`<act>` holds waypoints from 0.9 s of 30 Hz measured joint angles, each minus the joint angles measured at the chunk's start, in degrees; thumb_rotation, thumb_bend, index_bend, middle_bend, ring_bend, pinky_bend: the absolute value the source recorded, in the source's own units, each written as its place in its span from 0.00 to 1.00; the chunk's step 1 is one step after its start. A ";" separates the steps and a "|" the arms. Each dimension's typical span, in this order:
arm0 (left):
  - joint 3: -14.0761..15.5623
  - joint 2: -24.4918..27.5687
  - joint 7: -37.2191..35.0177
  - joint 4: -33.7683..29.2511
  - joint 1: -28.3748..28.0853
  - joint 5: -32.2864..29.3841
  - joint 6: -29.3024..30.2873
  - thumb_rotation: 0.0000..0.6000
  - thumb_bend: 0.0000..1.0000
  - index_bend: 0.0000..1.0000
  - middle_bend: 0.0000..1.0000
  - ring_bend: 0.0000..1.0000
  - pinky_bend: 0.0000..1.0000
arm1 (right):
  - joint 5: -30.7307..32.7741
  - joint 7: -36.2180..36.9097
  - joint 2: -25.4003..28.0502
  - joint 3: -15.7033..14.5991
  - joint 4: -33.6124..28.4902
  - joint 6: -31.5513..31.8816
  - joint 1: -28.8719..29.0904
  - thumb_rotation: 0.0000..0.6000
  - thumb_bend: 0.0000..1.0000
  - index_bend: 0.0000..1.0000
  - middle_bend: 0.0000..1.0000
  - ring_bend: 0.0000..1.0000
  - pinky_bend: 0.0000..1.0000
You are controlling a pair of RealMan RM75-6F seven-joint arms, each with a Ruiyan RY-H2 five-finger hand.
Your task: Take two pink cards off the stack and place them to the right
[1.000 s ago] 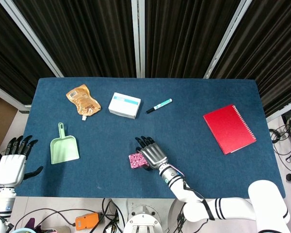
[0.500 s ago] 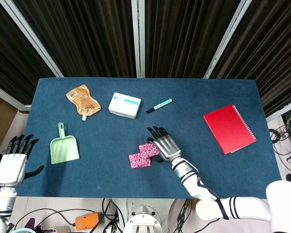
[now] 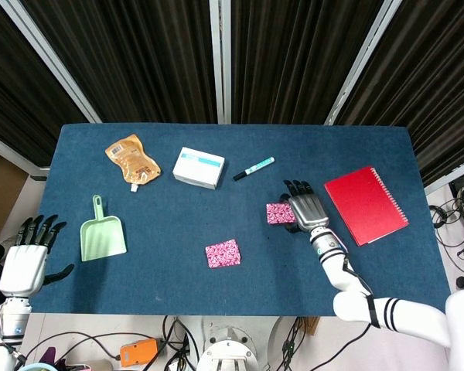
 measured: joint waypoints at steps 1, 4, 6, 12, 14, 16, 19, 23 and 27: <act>-0.01 0.07 0.09 -0.08 0.02 -0.02 0.04 1.00 0.08 0.17 0.09 0.00 0.00 | 0.11 0.21 -0.28 -0.07 0.69 -0.46 0.16 1.00 0.46 0.44 0.11 0.00 0.07; -0.03 0.32 0.32 -0.30 0.11 -0.14 0.16 1.00 0.08 0.17 0.09 0.00 0.00 | 0.26 0.78 -0.58 -0.54 1.52 -1.66 0.52 1.00 0.46 0.34 0.11 0.00 0.05; -0.11 0.36 0.36 -0.37 0.14 -0.24 0.25 1.00 0.08 0.17 0.09 0.00 0.00 | 0.14 0.84 -0.04 -0.93 1.03 -1.94 0.53 1.00 0.46 0.28 0.11 0.00 0.04; -0.15 0.02 0.38 -0.09 -0.04 0.11 0.31 1.00 0.08 0.17 0.09 0.00 0.00 | -0.28 0.12 1.86 -2.29 -1.43 -1.83 0.24 1.00 0.46 0.23 0.11 0.00 0.03; -0.13 -0.02 0.31 0.05 -0.04 0.16 0.35 1.00 0.08 0.17 0.09 0.00 0.00 | -0.59 0.10 2.37 -2.48 -2.43 -1.61 0.11 1.00 0.46 0.22 0.11 0.00 0.02; -0.13 -0.04 0.21 0.10 0.02 0.13 0.44 1.00 0.08 0.17 0.09 0.00 0.00 | -1.44 0.52 2.99 -2.57 -4.15 -1.27 -0.09 1.00 0.46 0.23 0.11 0.00 0.02; -0.14 -0.11 0.13 0.14 0.09 0.20 0.65 1.00 0.08 0.17 0.09 0.00 0.00 | -3.99 1.50 3.85 -2.85 -7.80 -0.96 -0.27 1.00 0.46 0.25 0.11 0.00 0.02; 0.00 -0.17 0.08 0.19 0.24 0.30 0.82 1.00 0.08 0.17 0.09 0.00 0.00 | -7.16 1.94 4.24 -3.80 -13.09 -2.02 0.36 1.00 0.46 0.26 0.11 0.00 0.02; 0.13 -0.07 -0.01 0.34 0.53 0.19 1.04 1.00 0.08 0.17 0.09 0.00 0.00 | -7.47 0.46 2.14 -4.32 -14.70 -3.83 2.55 1.00 0.46 0.28 0.11 0.00 0.02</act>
